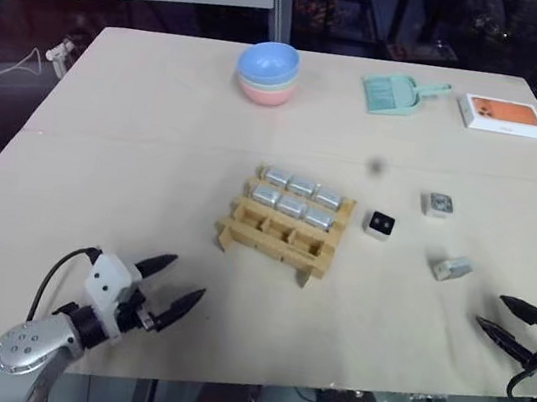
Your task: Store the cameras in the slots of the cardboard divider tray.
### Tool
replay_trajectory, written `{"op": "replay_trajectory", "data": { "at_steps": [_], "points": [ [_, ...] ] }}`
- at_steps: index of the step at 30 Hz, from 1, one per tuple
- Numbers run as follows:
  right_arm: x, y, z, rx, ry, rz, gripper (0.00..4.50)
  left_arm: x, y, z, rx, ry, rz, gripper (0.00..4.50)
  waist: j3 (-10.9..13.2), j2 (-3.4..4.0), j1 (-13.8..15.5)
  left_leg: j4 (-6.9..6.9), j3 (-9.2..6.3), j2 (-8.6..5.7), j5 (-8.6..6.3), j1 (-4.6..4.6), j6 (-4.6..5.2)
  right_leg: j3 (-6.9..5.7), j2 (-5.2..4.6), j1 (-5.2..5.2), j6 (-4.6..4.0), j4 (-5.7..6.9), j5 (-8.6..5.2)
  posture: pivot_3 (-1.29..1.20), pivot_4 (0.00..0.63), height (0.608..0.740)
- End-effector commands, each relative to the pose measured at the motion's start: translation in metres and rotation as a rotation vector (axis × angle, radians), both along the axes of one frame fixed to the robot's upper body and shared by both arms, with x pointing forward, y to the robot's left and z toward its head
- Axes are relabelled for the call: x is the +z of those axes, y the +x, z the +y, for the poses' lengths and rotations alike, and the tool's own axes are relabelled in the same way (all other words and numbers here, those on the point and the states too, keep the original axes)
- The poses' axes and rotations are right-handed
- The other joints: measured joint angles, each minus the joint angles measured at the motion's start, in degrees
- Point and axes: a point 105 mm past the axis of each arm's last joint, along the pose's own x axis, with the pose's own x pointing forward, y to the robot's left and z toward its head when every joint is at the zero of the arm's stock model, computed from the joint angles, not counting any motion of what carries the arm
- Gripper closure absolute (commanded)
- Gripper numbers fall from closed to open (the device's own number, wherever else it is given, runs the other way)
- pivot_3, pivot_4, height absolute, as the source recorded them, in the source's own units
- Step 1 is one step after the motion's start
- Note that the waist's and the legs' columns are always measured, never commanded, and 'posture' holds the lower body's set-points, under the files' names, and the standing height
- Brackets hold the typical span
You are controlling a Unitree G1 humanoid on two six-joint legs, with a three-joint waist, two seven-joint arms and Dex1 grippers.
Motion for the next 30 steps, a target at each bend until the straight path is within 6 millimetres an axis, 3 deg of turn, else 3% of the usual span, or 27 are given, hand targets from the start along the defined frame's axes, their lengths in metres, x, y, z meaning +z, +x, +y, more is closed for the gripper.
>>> {"op": "replay_trajectory", "data": {
  "at_steps": [1,4,10,17,30],
  "points": [
    [0.018,0.014,-0.012,0.035,-0.156,-0.047,1.17,0.027,-0.008,-0.016,-0.202,-0.011,-0.015,0.14,0.0,0.00,-0.1,0.01,0.01,0.00,0.00,0.00,0.00,0.00,0.00,0.00,0.00,0.02,0.00,0.00,0.150,0.740],
    [0.030,0.026,-0.015,0.113,-0.248,-0.053,1.17,0.056,-0.018,-0.018,-0.386,-0.087,0.008,0.14,0.0,0.02,-0.2,0.01,0.05,0.00,0.00,0.01,0.00,0.03,0.00,-0.02,0.00,0.05,0.00,0.00,0.150,0.740],
    [0.053,0.042,0.001,0.345,-0.286,-0.052,1.17,0.102,-0.006,0.001,-0.538,-0.013,-0.034,0.14,0.1,0.03,-0.1,0.00,0.04,-0.02,0.01,0.04,0.00,0.01,0.14,-0.02,0.00,0.09,0.00,0.00,0.150,0.740],
    [0.058,0.063,0.023,0.542,-0.355,-0.039,1.17,0.137,0.001,-0.007,-0.665,0.059,-0.082,0.14,0.2,0.00,-0.2,0.03,0.11,-0.04,0.01,-0.01,0.00,0.07,0.12,-0.04,-0.03,0.08,0.02,0.00,0.150,0.740],
    [0.054,0.078,0.043,0.705,-0.437,0.015,1.17,0.136,0.006,-0.009,-0.667,0.085,-0.081,0.14,0.2,0.00,-0.2,0.04,0.45,-0.01,0.03,-0.04,-0.02,0.09,0.11,-0.09,-0.25,0.10,0.16,0.00,0.150,0.740]
  ]
}}
